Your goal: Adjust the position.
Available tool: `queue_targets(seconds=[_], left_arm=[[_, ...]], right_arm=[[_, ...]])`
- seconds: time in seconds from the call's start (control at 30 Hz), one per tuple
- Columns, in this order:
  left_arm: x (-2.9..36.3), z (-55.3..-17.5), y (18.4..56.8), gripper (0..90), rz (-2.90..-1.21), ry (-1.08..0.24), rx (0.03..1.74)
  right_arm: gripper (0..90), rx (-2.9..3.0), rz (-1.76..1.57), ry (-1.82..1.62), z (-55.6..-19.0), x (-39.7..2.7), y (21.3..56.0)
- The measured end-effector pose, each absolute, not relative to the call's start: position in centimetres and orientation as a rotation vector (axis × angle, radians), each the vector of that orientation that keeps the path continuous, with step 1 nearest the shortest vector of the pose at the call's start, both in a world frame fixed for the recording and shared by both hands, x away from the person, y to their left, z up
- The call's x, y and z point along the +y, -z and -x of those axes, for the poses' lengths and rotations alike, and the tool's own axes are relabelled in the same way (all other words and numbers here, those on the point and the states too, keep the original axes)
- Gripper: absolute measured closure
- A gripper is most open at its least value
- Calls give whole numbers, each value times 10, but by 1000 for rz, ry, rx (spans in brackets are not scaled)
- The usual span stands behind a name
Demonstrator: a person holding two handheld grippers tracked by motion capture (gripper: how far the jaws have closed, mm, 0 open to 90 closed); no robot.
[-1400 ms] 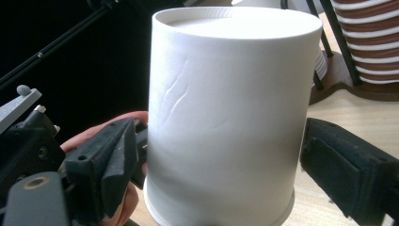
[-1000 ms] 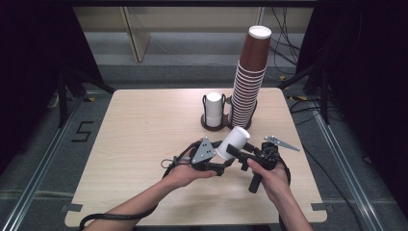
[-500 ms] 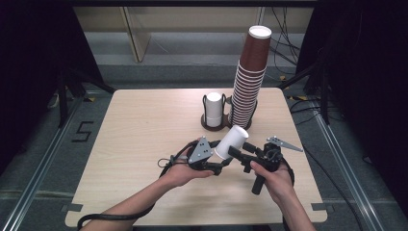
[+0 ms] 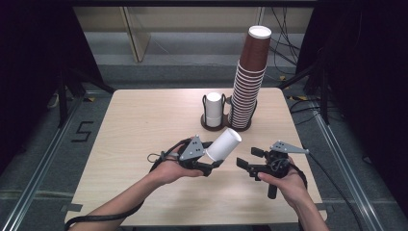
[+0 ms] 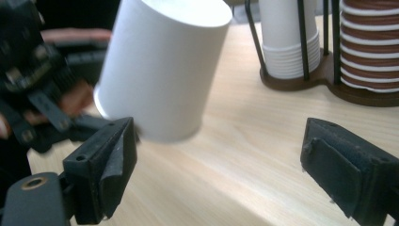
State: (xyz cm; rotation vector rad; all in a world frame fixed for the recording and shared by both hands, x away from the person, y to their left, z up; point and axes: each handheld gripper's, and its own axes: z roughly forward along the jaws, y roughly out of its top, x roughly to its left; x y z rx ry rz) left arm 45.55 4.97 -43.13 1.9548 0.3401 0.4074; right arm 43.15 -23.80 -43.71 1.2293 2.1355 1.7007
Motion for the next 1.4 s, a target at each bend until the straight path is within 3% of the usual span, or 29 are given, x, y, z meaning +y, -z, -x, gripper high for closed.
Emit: queue_targets(seconds=[0.87, 1.4], left_arm=[[75, -452, 429, 349, -2291, -436, 85], [63, -439, 434, 356, -2446, -314, -19]], right_arm=[[159, 2657, -641, -1151, -434, -222, 454], [156, 2718, -333, -976, -440, -190, 433]])
